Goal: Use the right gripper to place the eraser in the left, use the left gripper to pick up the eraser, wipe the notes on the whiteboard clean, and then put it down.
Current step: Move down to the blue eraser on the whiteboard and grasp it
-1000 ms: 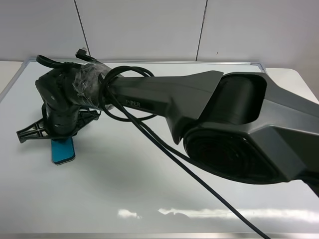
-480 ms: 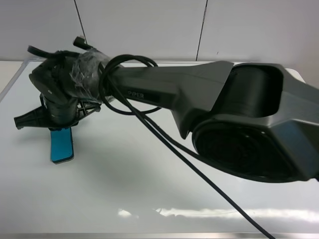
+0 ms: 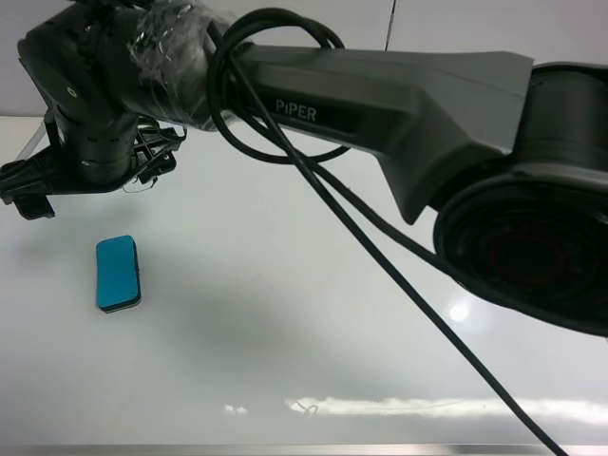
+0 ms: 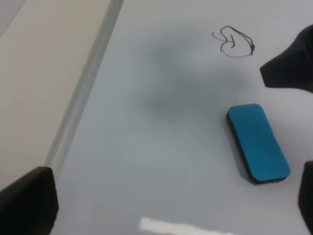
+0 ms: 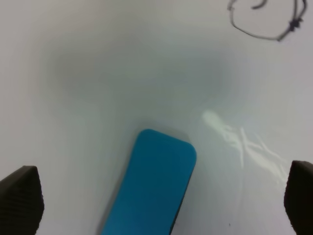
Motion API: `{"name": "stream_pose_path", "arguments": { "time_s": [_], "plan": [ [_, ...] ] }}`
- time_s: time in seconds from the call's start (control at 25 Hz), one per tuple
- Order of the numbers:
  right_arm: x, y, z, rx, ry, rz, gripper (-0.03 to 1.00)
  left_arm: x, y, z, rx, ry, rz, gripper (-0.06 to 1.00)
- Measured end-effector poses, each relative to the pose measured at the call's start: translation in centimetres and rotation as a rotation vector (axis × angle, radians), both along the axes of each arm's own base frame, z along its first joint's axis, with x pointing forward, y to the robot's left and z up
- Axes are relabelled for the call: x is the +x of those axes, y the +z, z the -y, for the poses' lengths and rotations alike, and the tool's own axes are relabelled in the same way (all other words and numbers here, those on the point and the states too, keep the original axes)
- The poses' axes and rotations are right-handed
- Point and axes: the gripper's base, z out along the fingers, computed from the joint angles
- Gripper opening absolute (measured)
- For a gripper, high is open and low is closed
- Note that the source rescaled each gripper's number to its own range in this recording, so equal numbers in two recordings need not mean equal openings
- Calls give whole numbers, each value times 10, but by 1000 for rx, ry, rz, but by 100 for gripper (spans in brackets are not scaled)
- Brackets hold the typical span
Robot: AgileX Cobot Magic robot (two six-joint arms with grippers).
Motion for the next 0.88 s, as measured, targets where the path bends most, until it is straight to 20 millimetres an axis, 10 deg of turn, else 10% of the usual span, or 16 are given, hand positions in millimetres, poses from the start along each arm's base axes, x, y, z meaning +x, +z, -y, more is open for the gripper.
{"name": "stream_pose_path", "arguments": {
  "time_s": [0.32, 0.88],
  "plan": [
    [1, 26, 17, -95, 73, 52, 100, 0, 0, 0, 0, 0, 0, 100],
    [10, 198, 149, -89, 148, 200, 100, 0, 0, 0, 0, 0, 0, 100]
  ]
}}
